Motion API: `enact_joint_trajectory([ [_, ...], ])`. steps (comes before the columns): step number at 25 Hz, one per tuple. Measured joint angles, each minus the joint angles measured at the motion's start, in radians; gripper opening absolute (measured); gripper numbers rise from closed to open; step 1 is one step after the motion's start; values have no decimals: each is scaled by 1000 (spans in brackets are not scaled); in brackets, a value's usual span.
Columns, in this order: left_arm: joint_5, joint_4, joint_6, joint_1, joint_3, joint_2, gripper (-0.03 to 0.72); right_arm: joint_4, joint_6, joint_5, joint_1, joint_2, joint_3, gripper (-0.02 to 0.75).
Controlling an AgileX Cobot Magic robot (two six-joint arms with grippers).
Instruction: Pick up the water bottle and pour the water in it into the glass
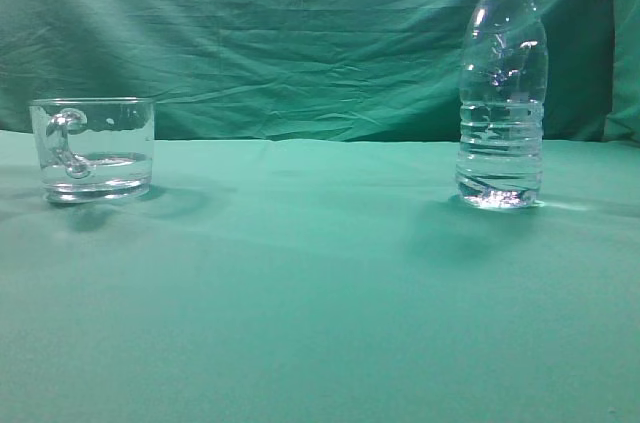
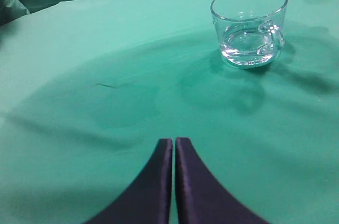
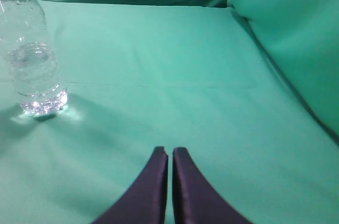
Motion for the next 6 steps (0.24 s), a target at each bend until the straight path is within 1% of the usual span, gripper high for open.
enact_joint_trajectory([
  [6, 0, 0, 0, 0, 0, 0, 0, 0, 0, 0, 0, 0, 0, 0],
])
